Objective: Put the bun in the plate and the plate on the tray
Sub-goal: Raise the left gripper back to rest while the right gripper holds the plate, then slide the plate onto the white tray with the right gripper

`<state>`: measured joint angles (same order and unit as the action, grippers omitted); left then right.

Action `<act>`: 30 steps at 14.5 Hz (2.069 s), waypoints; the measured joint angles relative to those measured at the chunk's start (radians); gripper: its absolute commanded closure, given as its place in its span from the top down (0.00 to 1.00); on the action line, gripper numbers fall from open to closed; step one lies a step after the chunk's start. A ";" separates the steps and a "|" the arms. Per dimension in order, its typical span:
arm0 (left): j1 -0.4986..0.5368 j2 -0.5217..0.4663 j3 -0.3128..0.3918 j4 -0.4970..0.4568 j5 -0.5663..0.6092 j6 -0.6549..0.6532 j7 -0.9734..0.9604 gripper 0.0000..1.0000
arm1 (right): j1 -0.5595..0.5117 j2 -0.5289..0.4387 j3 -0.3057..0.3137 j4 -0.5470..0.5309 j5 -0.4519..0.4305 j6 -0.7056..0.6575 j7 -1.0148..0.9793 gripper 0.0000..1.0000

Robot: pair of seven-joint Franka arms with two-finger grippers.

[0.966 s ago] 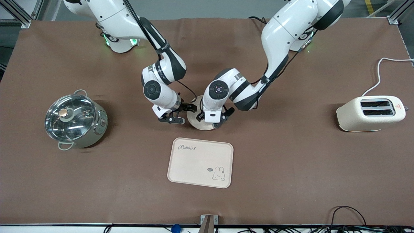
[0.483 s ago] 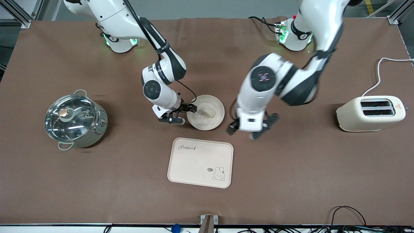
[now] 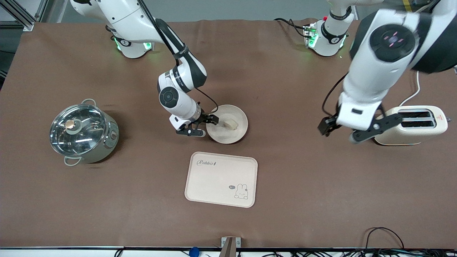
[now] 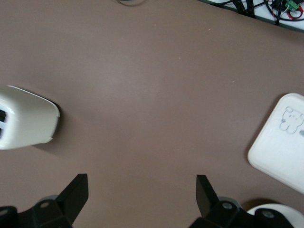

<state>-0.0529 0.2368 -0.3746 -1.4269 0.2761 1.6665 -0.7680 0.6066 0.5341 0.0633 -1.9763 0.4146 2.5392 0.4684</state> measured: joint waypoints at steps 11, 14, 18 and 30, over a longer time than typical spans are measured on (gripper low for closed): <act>0.039 -0.177 0.227 -0.011 -0.213 -0.191 0.556 1.00 | 0.017 0.021 0.001 -0.007 0.000 0.042 0.000 0.00; 0.028 -0.188 0.268 -0.027 -0.213 -0.192 0.637 1.00 | 0.018 -0.003 0.003 -0.008 0.001 0.038 0.000 0.00; 0.022 -0.213 0.269 -0.044 -0.213 -0.193 0.654 1.00 | 0.006 -0.090 -0.005 -0.013 0.002 -0.042 0.006 0.00; 0.019 -0.216 0.270 -0.070 -0.213 -0.193 0.666 1.00 | -0.179 -0.122 -0.023 0.087 0.066 -0.026 0.011 0.00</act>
<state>-0.0339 0.0203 -0.1043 -1.4969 0.0627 1.4739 -0.1021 0.4276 0.4119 0.0402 -1.8894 0.4804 2.5132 0.4793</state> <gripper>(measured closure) 0.000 0.952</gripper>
